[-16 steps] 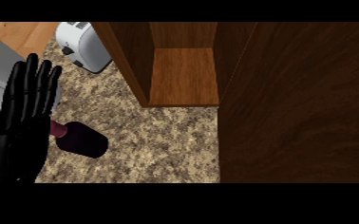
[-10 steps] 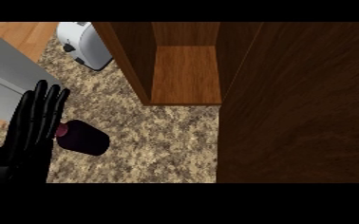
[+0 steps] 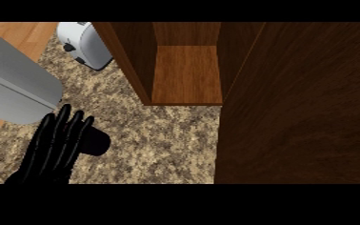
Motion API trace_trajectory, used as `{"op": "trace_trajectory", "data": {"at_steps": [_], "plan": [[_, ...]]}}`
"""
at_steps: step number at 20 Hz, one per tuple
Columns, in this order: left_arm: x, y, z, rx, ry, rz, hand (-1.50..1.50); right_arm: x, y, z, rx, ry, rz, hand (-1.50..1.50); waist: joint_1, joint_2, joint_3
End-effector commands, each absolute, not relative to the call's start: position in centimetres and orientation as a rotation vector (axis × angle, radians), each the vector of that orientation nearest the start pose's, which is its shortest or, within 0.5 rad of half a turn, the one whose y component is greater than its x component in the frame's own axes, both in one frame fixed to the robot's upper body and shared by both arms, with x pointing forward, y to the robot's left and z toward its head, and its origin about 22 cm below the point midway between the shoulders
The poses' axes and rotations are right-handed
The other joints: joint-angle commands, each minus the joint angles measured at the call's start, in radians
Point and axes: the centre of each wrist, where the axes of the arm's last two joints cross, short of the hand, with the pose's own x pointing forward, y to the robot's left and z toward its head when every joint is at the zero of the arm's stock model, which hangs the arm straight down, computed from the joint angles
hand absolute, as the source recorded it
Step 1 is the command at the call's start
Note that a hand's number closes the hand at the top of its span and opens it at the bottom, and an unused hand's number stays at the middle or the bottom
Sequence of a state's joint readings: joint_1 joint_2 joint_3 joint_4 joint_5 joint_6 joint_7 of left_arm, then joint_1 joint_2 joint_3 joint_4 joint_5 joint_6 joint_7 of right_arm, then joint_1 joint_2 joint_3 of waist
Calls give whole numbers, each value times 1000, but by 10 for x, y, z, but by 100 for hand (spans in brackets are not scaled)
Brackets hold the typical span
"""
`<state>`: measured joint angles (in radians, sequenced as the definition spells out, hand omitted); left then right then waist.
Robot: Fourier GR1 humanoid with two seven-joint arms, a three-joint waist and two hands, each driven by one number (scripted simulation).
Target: Pick up the wine, place it into the cabinet and close the cabinet
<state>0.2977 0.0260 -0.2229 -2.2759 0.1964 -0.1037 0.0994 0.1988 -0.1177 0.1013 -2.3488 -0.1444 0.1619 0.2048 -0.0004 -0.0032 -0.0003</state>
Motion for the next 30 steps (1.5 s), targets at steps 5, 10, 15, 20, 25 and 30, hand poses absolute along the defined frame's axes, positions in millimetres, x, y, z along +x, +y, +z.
{"op": "trace_trajectory", "data": {"at_steps": [5, 10, 15, 20, 25, 30], "plan": [[122, 205, 155, -394, -1885, -25, -150, 133, -228, 170, 227, -1925, 275, -150, 0, 2, 1], [112, 194, 153, -372, -1905, 24, -150, 136, -216, 164, 237, -1938, 244, -150, 3, 1, 0], [110, 190, 164, -380, -1869, 59, -150, 135, -226, 185, 233, -1945, 255, -150, 2, 1, 1], [110, 202, 174, -313, -1871, 78, -150, 129, -208, 197, 230, -1936, 227, -150, 2, 1, 0], [101, 219, 172, -278, -1882, 71, -150, 118, -217, 202, 208, -1945, 246, -150, 3, -1, 0], [108, 233, 173, -187, -1883, 101, -150, 125, -213, 198, 201, -1957, 235, -150, 3, 0, 0]]}}
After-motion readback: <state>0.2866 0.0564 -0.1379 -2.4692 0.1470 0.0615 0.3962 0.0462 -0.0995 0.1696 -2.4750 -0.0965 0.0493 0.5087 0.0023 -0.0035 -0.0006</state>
